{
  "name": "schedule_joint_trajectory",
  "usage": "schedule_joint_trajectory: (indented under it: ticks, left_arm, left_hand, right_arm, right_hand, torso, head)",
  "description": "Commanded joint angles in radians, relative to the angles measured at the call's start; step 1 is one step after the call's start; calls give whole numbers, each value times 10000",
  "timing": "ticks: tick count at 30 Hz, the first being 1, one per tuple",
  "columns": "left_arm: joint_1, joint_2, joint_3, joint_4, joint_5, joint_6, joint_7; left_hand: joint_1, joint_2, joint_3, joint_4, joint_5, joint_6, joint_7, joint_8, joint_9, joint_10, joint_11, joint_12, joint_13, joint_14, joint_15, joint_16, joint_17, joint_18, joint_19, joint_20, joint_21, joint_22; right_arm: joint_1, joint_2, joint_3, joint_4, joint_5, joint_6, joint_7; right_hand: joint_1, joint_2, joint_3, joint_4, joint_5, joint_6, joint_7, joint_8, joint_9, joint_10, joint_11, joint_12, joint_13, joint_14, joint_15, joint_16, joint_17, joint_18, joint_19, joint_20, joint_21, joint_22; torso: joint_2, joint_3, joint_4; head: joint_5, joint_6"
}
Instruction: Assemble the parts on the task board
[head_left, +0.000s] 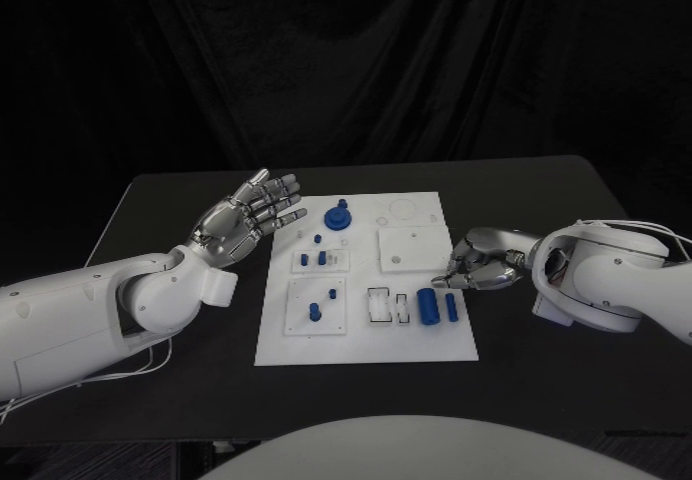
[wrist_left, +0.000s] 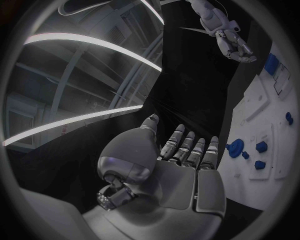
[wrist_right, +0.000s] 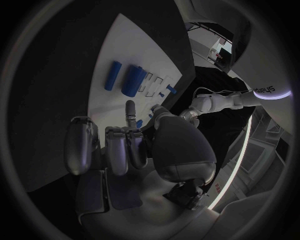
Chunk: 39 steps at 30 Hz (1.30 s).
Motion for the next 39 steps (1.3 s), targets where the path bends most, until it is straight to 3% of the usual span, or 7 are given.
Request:
schedule_joint_trajectory:
  ticks: [1,6,11,21,24,30,39]
  left_arm:
    - [-15,14,9,-16,37,73,86]
    - [-16,33,9,-36,37,115,79]
    - [-20,8,8,-47,37,141,71]
    - [-35,-22,8,-58,37,177,39]
    - [-40,-19,8,-71,37,188,17]
    - [-53,-19,8,-74,37,215,-10]
    - [-108,-28,8,-75,37,246,-56]
  left_hand:
    - [52,-21,43,11,33,15,860,39,7,36,-14,62,10,25,23,37,9,-193,72,-23,52,5]
    - [52,-17,49,11,35,4,859,38,6,32,-14,55,9,23,21,34,9,-194,73,-24,52,4]
    - [52,-17,49,11,35,4,859,38,6,32,-14,55,9,23,21,34,9,-194,73,-24,52,4]
    - [52,-17,49,11,35,4,859,38,6,32,-14,55,9,23,21,34,9,-194,73,-24,52,4]
    - [52,-17,49,11,35,4,859,38,6,32,-14,55,9,23,21,34,9,-194,73,-24,52,4]
    - [52,-17,49,11,35,4,859,38,6,32,-14,55,9,23,21,34,9,-194,73,-24,52,4]
    - [57,-11,68,9,40,-9,861,39,5,28,-11,62,9,18,18,35,7,-195,77,-25,55,5]
  right_arm:
    - [-128,11,6,100,-195,-299,-986]
    - [-334,78,7,177,-420,-575,-1287]
    - [-493,160,7,277,-1006,-1099,-1432]
    - [-721,349,8,266,-1323,-1385,-1461]
    - [-782,427,9,175,-1341,-1252,-1641]
    - [-869,544,9,63,-1420,-849,-2076]
    - [-914,679,9,16,-1611,-561,-2361]
  right_hand:
    - [-183,16,-74,7,30,-198,-87,699,615,1057,-115,26,2627,1044,-108,24,2634,-196,323,-138,401,2102]
    - [-729,192,-169,37,-49,-283,-251,1420,1312,1057,-275,26,2627,1044,-243,24,2634,-263,462,-278,724,2191]
    - [-927,153,-247,5,-236,-188,-354,1683,1581,1057,-360,26,2627,1044,-332,24,2634,-302,532,-345,890,2240]
    - [-861,79,-254,-21,-352,-210,-383,1770,1706,1057,-397,26,2627,1044,-365,24,2634,-308,545,-381,924,2248]
    - [-907,91,-266,10,-374,-232,-384,1784,1740,1057,-401,26,2627,1044,-372,24,2634,-300,532,-390,896,2237]
    - [-1309,127,-409,35,-628,-295,-395,1832,1902,1057,-415,26,2627,1044,-390,24,2634,-292,514,-416,870,2223]
    - [-1713,177,-544,32,-853,-287,-409,1782,1983,1057,-432,26,2627,1044,-409,24,2634,-311,550,-437,956,2248]
  torso:
    - [12,19,26]
    - [3,38,4]
    - [-14,33,-7]
    - [-27,40,16]
    - [-22,55,9]
    - [-26,25,8]
    - [-35,24,5]
  head:
    - [-194,-2]
    - [-254,-2]
    - [-273,-2]
    - [-266,-2]
    - [-244,-2]
    - [-202,-2]
    - [-166,-2]
